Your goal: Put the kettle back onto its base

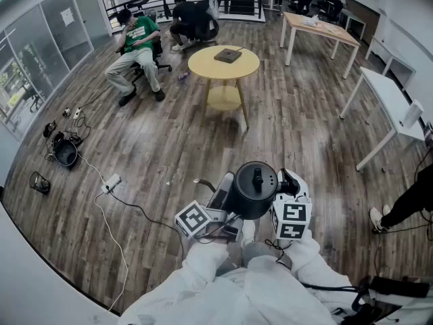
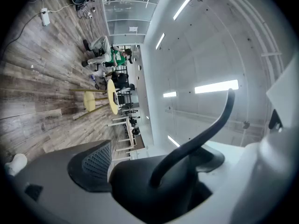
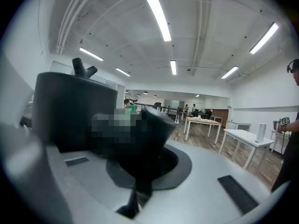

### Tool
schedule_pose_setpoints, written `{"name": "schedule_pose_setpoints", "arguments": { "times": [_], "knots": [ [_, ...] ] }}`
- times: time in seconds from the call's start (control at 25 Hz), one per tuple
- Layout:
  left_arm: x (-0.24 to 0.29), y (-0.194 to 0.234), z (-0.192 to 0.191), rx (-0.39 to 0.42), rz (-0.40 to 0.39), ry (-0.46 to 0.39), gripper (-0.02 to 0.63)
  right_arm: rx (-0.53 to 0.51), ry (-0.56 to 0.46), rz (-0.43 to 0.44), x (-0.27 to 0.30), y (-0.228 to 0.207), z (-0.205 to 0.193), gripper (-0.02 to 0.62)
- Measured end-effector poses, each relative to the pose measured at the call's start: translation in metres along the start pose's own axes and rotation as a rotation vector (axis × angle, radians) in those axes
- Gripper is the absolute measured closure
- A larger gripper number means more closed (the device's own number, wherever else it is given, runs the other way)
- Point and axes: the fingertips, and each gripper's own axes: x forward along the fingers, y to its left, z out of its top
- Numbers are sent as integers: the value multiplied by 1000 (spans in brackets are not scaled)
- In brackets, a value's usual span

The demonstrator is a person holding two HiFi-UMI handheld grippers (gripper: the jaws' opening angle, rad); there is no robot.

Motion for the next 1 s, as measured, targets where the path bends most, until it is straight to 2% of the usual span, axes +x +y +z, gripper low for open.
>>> {"name": "schedule_pose_setpoints", "arguments": {
  "times": [0.12,0.4,0.76,1.0],
  "knots": [
    [8,17,6,16,13,1,83,-3,9,13,13,-3,0,580],
    [45,25,24,6,5,-18,83,-4,-1,35,56,-13,9,580],
    [99,49,42,12,40,-34,83,-3,3,41,115,-38,20,580],
    [140,47,55,12,25,-53,83,2,-4,52,155,-54,32,580]
  ]
}}
